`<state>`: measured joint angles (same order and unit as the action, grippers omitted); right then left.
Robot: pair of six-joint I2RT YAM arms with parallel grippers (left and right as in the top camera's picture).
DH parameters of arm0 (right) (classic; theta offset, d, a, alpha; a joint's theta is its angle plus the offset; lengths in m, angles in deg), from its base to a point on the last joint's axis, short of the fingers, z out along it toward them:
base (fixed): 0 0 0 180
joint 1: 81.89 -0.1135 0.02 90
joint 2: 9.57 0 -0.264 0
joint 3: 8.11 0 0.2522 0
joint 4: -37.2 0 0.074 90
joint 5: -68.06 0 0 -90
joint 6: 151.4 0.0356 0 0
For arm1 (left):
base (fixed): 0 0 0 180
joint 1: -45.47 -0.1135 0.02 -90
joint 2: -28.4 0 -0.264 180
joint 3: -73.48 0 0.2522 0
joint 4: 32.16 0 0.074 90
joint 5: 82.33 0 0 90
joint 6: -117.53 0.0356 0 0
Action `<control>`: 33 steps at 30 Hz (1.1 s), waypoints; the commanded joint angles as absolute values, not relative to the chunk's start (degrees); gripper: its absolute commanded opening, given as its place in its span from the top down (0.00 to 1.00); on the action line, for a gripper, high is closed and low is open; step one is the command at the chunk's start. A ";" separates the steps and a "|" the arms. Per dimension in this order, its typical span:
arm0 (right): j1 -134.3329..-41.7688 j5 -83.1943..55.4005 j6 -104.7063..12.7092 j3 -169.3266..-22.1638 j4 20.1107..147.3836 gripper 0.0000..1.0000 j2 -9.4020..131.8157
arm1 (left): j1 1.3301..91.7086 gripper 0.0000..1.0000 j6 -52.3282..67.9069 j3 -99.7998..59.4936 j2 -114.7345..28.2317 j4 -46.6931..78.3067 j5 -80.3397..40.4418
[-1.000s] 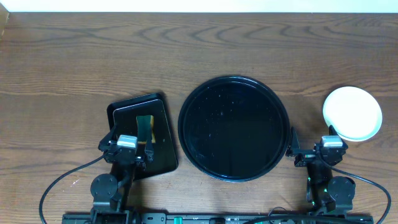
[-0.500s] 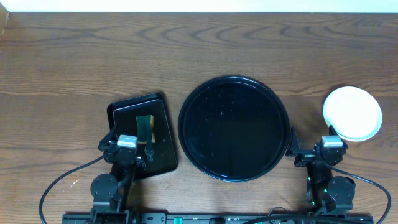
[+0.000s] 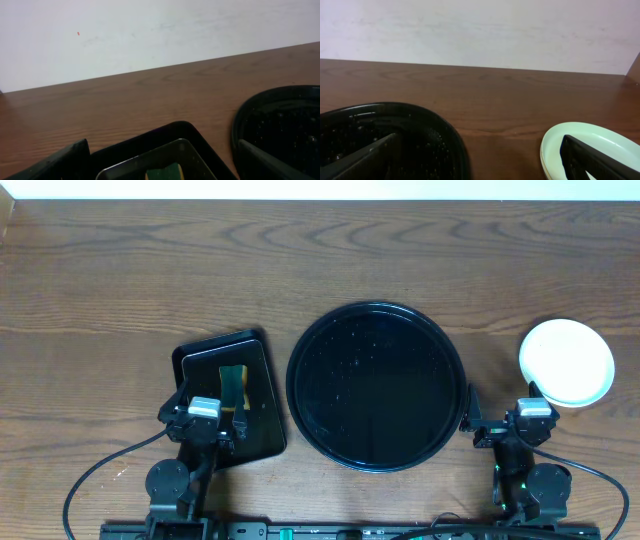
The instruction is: Clean dirty plates on tray and stack at the side
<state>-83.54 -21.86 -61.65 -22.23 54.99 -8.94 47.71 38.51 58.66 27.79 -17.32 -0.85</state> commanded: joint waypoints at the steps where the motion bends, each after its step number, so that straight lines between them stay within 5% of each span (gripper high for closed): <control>1: -84.59 -21.45 -60.80 -22.16 55.26 0.01 -9.29 | 47.40 0.09 36.74 59.49 28.10 -15.26 -0.47; 8: -84.59 -21.45 -60.80 -22.16 55.26 0.01 -9.27 | 47.40 0.09 19.25 59.49 28.10 -15.98 9.89; 33: -84.59 -21.45 -60.80 -22.16 55.26 0.01 -9.29 | 47.40 0.09 19.30 59.49 28.06 -14.52 10.74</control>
